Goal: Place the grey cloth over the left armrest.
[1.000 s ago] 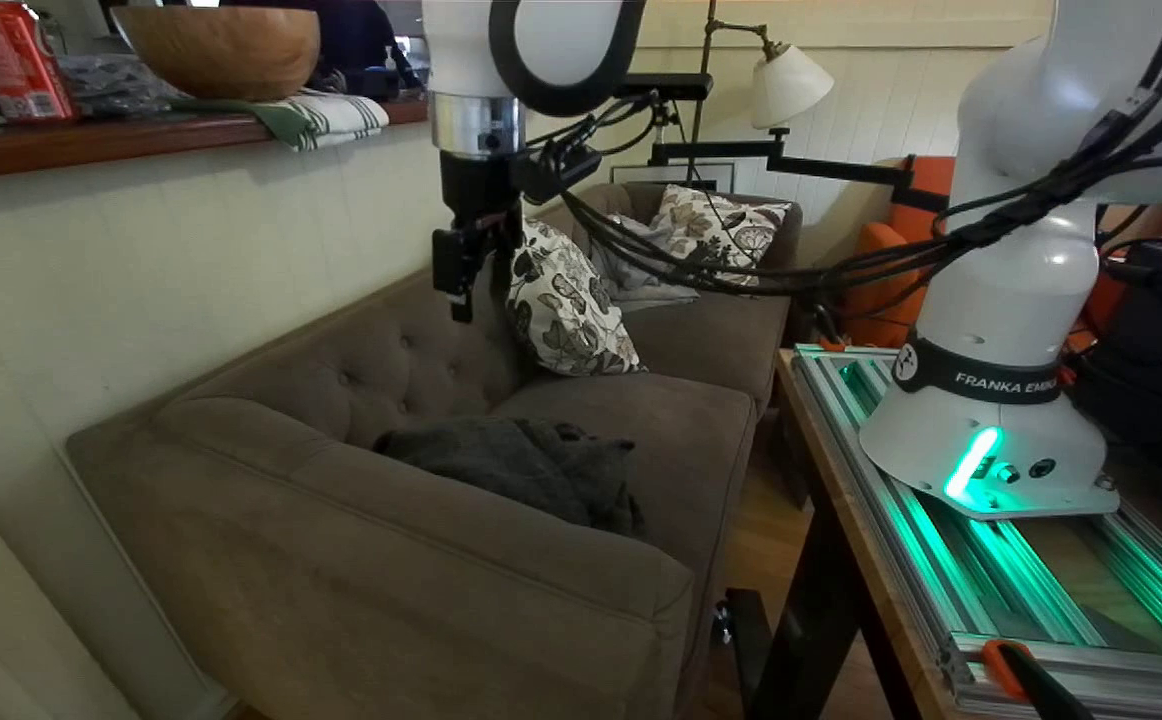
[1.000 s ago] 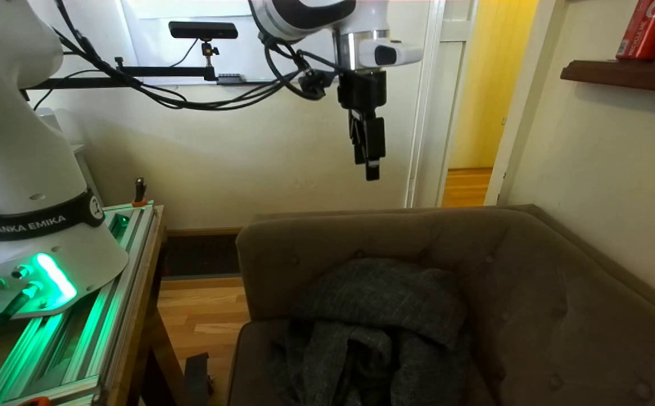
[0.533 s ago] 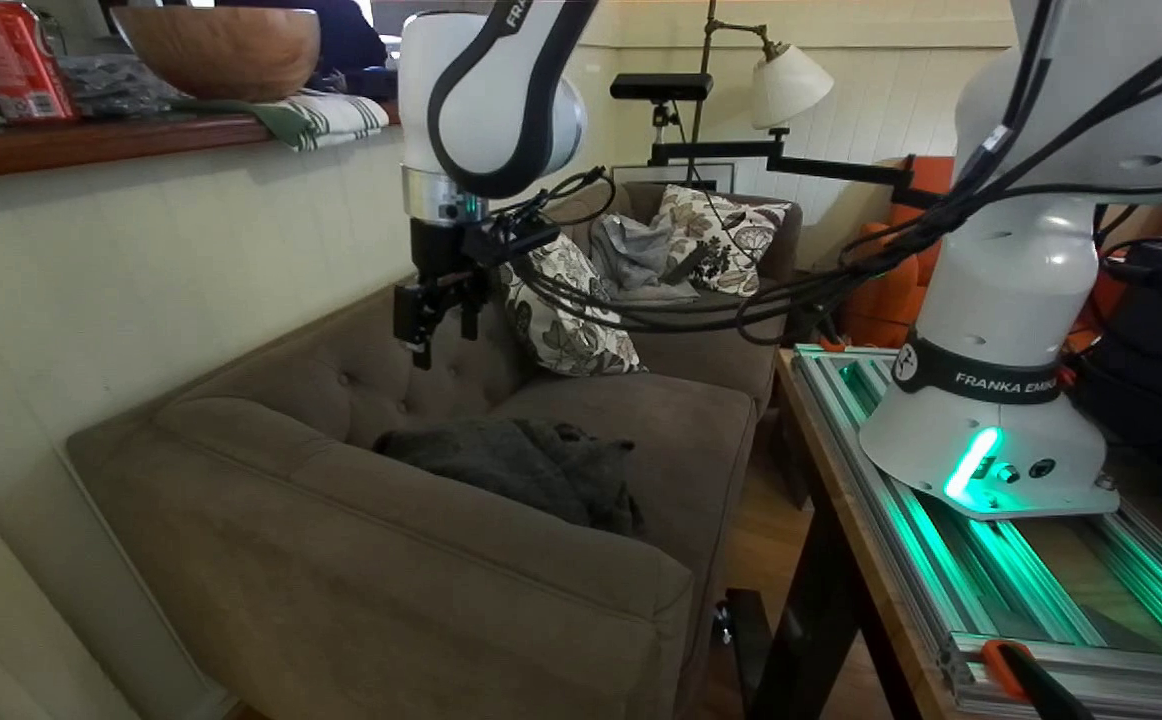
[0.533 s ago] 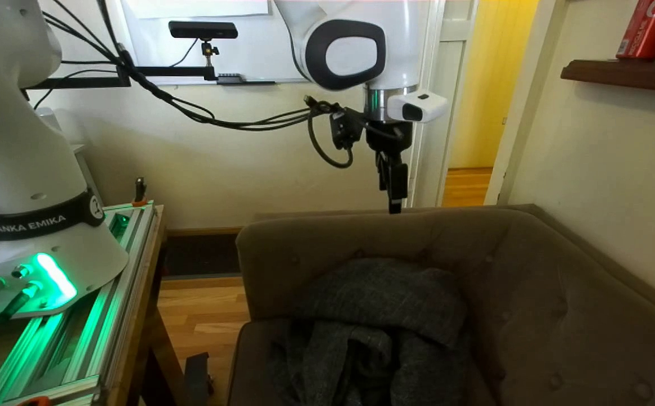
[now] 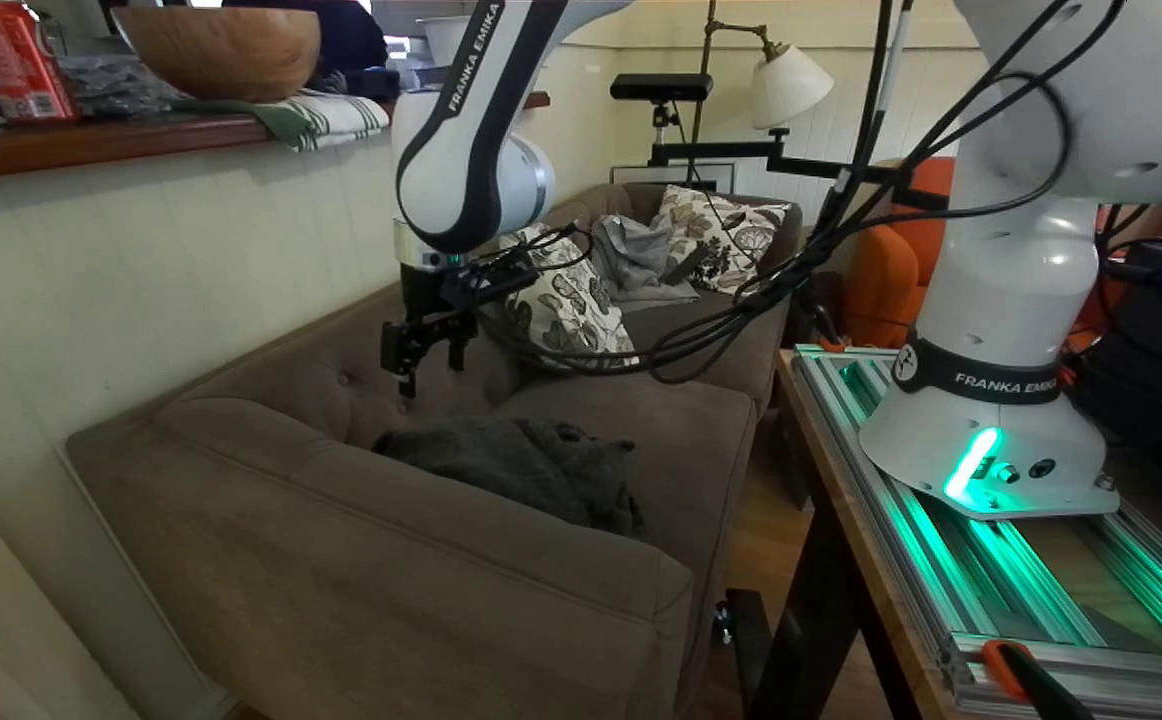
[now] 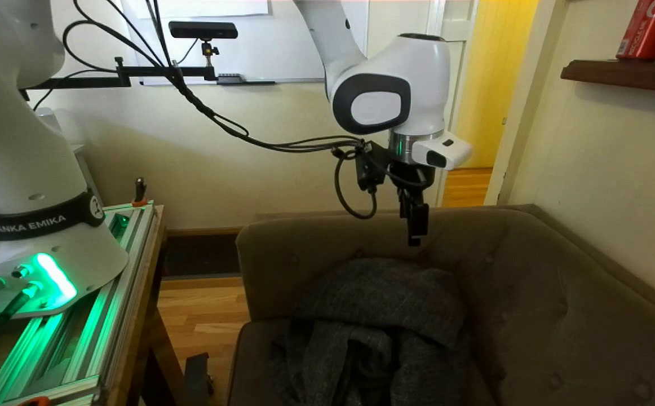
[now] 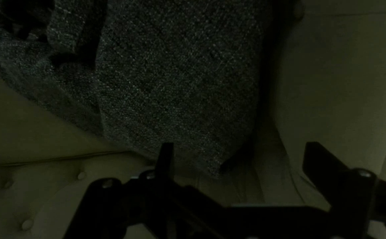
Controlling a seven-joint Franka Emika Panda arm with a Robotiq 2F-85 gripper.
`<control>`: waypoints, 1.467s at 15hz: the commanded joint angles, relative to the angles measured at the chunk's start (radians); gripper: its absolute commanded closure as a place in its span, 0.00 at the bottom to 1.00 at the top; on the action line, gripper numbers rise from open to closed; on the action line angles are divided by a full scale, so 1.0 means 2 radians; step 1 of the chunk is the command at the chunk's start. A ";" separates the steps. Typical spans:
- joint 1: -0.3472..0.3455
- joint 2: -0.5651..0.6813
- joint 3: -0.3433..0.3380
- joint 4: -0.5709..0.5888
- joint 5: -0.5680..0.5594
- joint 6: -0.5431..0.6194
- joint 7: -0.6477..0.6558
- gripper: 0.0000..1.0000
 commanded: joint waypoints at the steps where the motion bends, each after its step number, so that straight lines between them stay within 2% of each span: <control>1: -0.011 0.049 0.003 0.045 0.016 -0.005 -0.015 0.00; 11: -0.021 0.134 0.004 0.092 0.014 -0.031 -0.011 0.00; 12: -0.018 0.141 0.002 0.094 0.012 -0.032 -0.008 0.25; 13: -0.016 0.147 0.002 0.097 0.012 -0.034 -0.008 0.26; 18: -0.020 0.167 0.007 0.107 0.017 -0.042 -0.007 0.62; 22: -0.027 0.158 0.025 0.103 0.028 -0.054 -0.013 0.91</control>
